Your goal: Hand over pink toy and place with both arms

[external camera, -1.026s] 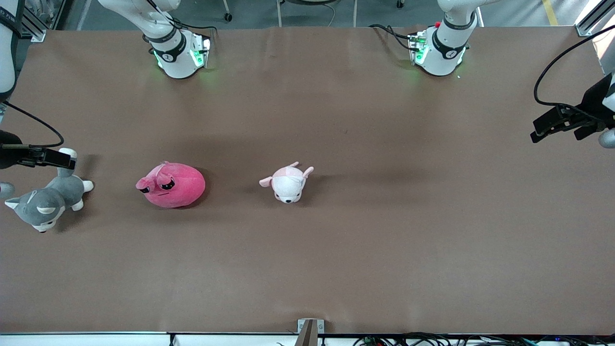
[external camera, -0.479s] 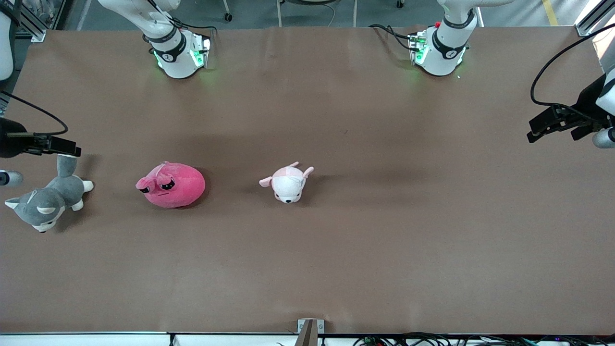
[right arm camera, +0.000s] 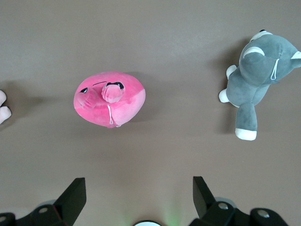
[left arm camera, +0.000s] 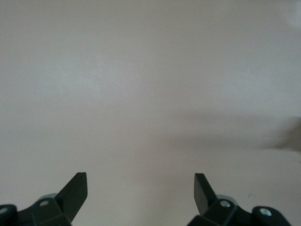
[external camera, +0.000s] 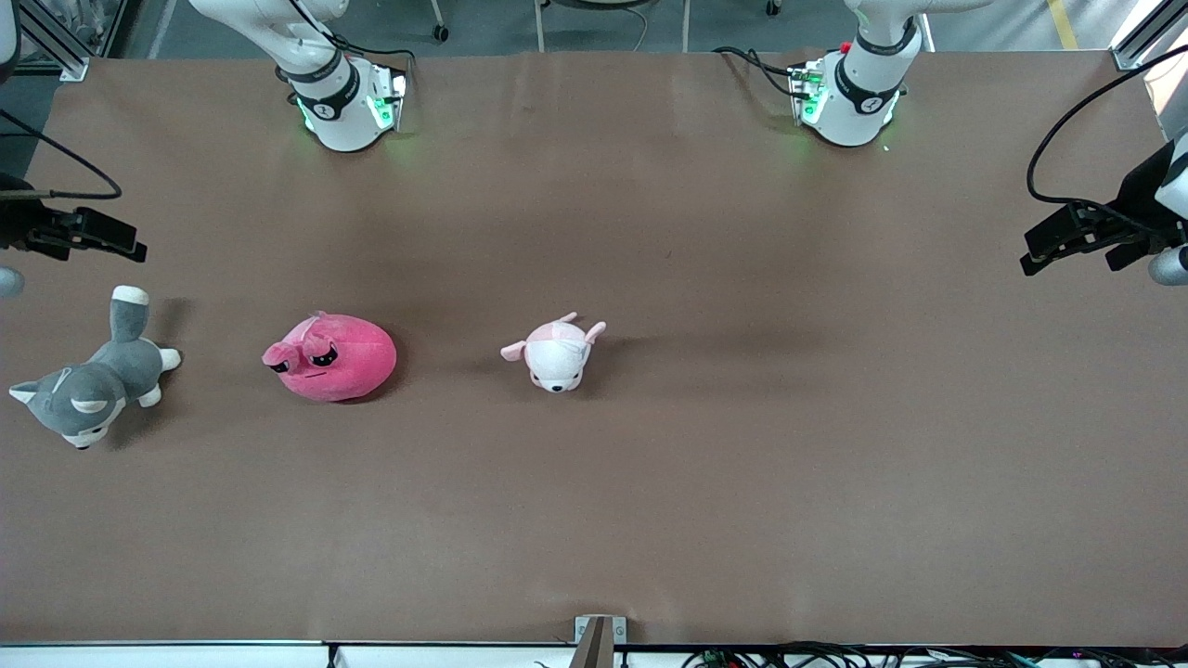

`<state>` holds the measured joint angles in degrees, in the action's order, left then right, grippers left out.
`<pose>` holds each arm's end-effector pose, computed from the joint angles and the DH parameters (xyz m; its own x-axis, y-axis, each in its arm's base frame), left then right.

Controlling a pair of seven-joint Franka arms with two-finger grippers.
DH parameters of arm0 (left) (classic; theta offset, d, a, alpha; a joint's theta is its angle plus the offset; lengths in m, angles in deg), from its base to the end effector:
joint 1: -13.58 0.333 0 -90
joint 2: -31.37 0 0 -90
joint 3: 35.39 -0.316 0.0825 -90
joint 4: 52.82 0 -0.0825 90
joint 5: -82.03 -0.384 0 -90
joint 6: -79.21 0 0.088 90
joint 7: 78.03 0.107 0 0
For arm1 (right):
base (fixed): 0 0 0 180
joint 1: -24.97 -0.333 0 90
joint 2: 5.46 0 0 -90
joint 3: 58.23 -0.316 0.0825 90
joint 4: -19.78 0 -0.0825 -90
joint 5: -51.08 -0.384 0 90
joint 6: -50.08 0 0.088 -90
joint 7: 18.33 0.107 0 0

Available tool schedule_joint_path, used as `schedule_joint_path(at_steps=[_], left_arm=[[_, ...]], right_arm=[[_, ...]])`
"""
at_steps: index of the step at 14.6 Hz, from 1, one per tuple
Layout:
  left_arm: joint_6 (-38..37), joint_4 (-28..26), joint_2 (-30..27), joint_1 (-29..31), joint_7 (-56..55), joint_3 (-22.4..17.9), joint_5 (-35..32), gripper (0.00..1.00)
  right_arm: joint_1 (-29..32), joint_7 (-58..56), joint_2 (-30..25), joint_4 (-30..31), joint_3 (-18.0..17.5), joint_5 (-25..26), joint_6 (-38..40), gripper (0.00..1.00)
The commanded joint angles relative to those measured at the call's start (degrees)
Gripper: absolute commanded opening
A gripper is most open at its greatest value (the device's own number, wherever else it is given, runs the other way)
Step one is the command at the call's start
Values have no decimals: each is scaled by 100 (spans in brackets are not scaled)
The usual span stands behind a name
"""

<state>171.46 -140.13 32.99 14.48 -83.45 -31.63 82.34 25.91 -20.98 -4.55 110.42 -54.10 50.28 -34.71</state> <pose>0.5671 -0.0283 0.6345 0.9974 0.0451 0.0570 0.0444 -0.9989 0.0127 0.5464 -0.0466 0.6031 0.9923 -0.0405 -0.1169 -0.0429 -0.9989 -0.0182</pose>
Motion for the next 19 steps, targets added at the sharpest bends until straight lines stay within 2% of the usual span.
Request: schedule_joint_path(at_steps=[1,8,19], left_arm=[[-67,153,-4,-11,76,11,-23,100],[-58,162,-13,-11,550,20,30,100],[-58,162,5,-2,498,11,57,100]], right_arm=[[-6,-25,-354,323,-26,114,-91,100],[-50,-43,-636,367,-114,158,-99,100],[-76,-16,-838,375,-114,141,138,100]])
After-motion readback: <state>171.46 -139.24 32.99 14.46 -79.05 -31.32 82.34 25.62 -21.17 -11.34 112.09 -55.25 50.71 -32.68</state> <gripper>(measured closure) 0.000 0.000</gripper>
